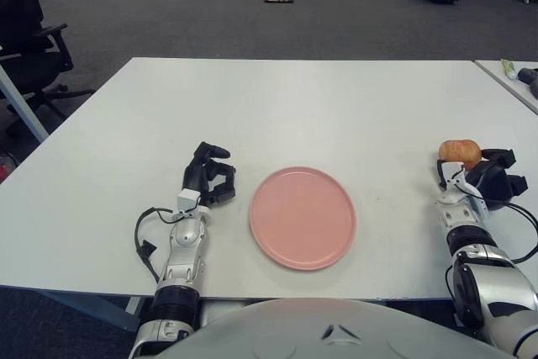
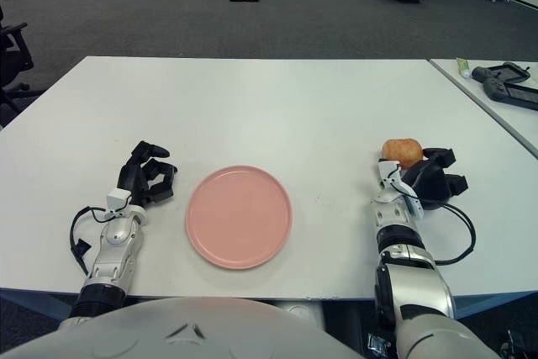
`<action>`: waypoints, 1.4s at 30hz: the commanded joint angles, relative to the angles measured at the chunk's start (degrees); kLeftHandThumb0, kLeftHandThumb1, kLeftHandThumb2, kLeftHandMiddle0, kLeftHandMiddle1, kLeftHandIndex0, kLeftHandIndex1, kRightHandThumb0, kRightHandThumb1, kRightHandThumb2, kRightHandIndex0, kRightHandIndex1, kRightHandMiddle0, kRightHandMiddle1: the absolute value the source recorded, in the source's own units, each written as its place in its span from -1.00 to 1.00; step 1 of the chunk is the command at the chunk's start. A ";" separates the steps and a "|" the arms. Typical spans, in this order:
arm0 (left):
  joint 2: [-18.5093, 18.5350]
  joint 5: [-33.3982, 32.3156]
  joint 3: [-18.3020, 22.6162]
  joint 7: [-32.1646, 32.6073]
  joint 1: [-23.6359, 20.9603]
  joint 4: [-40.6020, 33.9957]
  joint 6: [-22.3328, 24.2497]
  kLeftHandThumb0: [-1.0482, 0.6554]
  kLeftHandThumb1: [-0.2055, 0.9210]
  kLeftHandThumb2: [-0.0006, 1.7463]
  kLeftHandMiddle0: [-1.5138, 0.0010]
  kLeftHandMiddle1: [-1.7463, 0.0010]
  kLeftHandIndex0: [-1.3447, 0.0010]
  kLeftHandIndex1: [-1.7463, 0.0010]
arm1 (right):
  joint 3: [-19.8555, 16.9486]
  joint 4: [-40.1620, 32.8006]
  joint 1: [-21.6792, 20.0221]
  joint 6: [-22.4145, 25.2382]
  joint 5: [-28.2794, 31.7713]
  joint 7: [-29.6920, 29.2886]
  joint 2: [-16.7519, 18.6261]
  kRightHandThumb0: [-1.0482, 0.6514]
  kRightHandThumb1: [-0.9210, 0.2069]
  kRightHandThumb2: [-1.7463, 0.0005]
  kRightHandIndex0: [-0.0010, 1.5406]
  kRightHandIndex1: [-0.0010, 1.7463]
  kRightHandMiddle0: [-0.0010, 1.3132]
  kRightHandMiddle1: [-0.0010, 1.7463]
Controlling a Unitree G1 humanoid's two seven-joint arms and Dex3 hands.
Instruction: Put the apple into the plate.
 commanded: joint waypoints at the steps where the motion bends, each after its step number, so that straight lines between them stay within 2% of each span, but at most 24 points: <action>1: 0.16 -0.15 0.27 -0.07 1.50 2.33 2.68 0.22 0.06 0.31 0.15 -0.66 0.36 -1.00 | 0.18 0.65 -0.33 -2.34 0.22 -0.92 0.00 -0.32 0.05 -0.49 0.56 1.00 -0.09 1.00; 7: 0.31 0.07 0.14 -0.15 1.54 2.40 2.27 0.22 0.06 0.31 0.15 -0.65 0.37 -1.00 | 0.12 0.68 0.10 -6.61 0.61 -1.70 0.70 -0.31 0.01 -0.46 0.58 1.00 -0.12 1.00; 19: 0.47 0.41 0.00 0.01 1.42 3.02 1.58 0.22 0.05 0.31 0.13 -0.65 0.38 -1.00 | 1.12 -5.33 3.30 -15.59 0.11 -2.48 3.08 -0.31 -0.01 -0.44 0.61 1.00 -0.13 1.00; 22: 0.37 0.53 -0.07 0.20 1.54 2.77 1.89 0.22 0.05 0.31 0.12 -0.65 0.38 -1.00 | 1.09 -6.66 3.85 -17.54 0.18 -2.55 3.58 -0.32 0.03 -0.48 0.62 1.00 -0.10 1.00; 31: 0.31 0.38 -0.18 -0.03 1.43 2.88 2.01 0.22 0.05 0.32 0.13 -0.67 0.39 -1.00 | 0.98 -11.49 5.05 -19.45 -0.47 -3.14 5.48 -0.35 0.15 -0.57 0.64 1.00 -0.02 1.00; 42: -0.04 -0.12 -0.07 -0.16 1.44 2.76 1.94 0.22 0.08 0.29 0.16 -0.65 0.38 -1.00 | 3.14 -19.21 8.06 -23.81 -4.09 -4.42 8.26 -0.35 0.18 -0.59 0.63 1.00 0.00 1.00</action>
